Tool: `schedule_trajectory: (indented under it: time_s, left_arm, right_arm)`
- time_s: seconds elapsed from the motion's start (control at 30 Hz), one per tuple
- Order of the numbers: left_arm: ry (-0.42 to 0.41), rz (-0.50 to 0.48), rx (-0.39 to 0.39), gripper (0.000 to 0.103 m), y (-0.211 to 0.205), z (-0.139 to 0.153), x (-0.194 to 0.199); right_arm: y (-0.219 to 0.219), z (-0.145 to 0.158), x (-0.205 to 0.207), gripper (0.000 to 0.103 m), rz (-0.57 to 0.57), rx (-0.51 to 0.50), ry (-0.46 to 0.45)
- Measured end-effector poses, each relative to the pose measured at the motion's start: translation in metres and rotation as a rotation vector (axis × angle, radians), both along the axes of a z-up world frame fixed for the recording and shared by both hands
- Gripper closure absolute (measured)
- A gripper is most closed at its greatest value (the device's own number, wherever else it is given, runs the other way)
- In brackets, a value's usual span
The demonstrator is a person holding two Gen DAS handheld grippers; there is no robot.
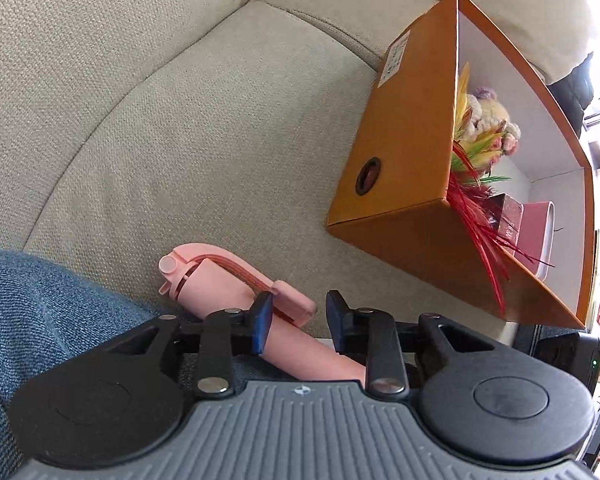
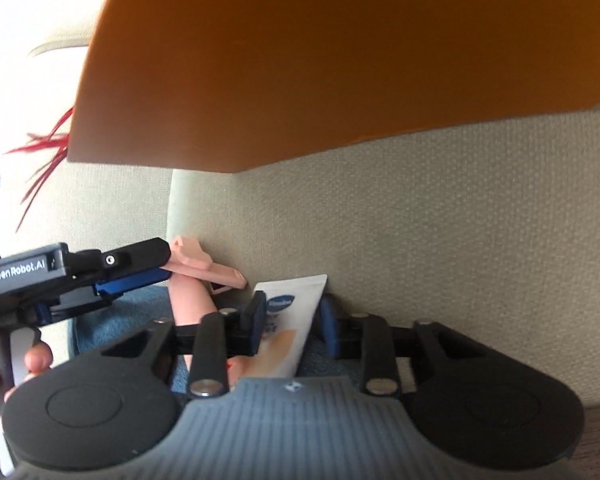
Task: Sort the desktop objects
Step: 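Move the left tool to the pink selfie stick while the right tool reaches the white lotion tube, then grasp the pink selfie stick with the left tool while the right tool grasps the white lotion tube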
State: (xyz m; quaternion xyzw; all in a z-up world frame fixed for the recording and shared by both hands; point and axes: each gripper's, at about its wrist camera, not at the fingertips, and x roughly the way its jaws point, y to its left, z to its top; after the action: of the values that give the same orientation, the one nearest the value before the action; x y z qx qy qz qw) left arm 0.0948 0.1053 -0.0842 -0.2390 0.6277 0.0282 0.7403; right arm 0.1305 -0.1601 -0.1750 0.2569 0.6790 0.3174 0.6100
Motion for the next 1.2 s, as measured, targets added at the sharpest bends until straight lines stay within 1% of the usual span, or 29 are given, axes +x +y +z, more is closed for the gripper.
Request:
schedule_trajectory:
  time_s: [0.03,0.07,0.1,0.2,0.23,0.27,0.3,0.37,0.47,0.53,0.6,0.67,0.73,0.8,0.83,0.9,0.97,1.1,1.13,1.2]
  left_arm:
    - [-0.006,0.0,0.0,0.074,0.0,0.0,-0.002]
    - [-0.011,0.002,-0.002,0.075,0.002,0.0,-0.003]
    - [-0.017,0.006,-0.008,0.076,0.005,0.002,-0.004]
    - [-0.035,0.001,-0.019,0.082,0.009,0.004,-0.008]
    - [-0.04,-0.001,-0.036,0.088,0.01,0.004,-0.01]
    - [-0.047,-0.007,-0.056,0.101,0.006,0.003,-0.007]
    - [-0.055,-0.019,-0.063,0.103,0.005,0.005,-0.008]
    - [-0.08,-0.043,-0.042,0.103,0.0,0.011,-0.01]
    - [-0.099,-0.044,-0.047,0.103,0.0,0.019,-0.012]
    - [-0.115,-0.061,-0.013,0.103,-0.001,0.026,-0.01]
    - [-0.126,-0.097,0.04,0.103,-0.004,0.032,-0.006]
    - [-0.142,-0.179,0.086,0.101,-0.008,0.032,0.002]
    - [-0.152,-0.271,0.125,0.099,-0.014,0.034,0.004]
    - [-0.175,-0.4,0.2,0.093,-0.027,0.036,0.001]
    - [-0.188,-0.467,0.243,0.088,-0.034,0.037,-0.001]
    - [-0.205,-0.611,0.319,0.086,-0.048,0.035,-0.01]
    - [-0.206,-0.732,0.364,0.086,-0.061,0.031,-0.016]
    - [-0.215,-0.97,0.442,0.086,-0.082,0.018,-0.03]
    - [-0.212,-1.021,0.457,0.086,-0.087,0.014,-0.033]
    - [-0.21,-1.115,0.465,0.086,-0.095,0.004,-0.037]
  right_arm:
    - [-0.001,0.001,-0.001,0.08,-0.003,0.004,-0.007]
    - [-0.003,0.003,-0.003,0.083,-0.009,0.008,-0.017]
    - [-0.005,0.006,-0.004,0.084,-0.015,0.012,-0.028]
    - [-0.011,0.016,-0.007,0.088,-0.026,0.027,-0.066]
    - [-0.013,0.021,-0.009,0.09,-0.027,0.026,-0.086]
    - [-0.015,0.027,-0.011,0.092,-0.027,0.022,-0.113]
    - [-0.017,0.034,-0.013,0.092,-0.022,0.009,-0.148]
    - [-0.025,0.048,-0.019,0.092,-0.012,-0.018,-0.226]
    - [-0.032,0.07,-0.025,0.093,0.016,-0.054,-0.338]
    - [-0.035,0.086,-0.031,0.093,0.048,-0.121,-0.452]
    - [-0.036,0.098,-0.035,0.093,0.079,-0.152,-0.535]
    - [-0.035,0.108,-0.039,0.093,0.11,-0.183,-0.605]
    - [-0.032,0.117,-0.046,0.093,0.149,-0.245,-0.689]
    - [-0.033,0.123,-0.055,0.094,0.195,-0.318,-0.784]
    - [-0.032,0.123,-0.058,0.094,0.218,-0.332,-0.808]
    - [-0.032,0.119,-0.059,0.093,0.241,-0.352,-0.835]
    - [-0.032,0.116,-0.056,0.093,0.247,-0.369,-0.841]
    - [-0.033,0.117,-0.054,0.092,0.273,-0.36,-0.833]
    - [-0.032,0.117,-0.054,0.089,0.283,-0.363,-0.831]
    - [-0.029,0.114,-0.053,0.089,0.3,-0.383,-0.836]
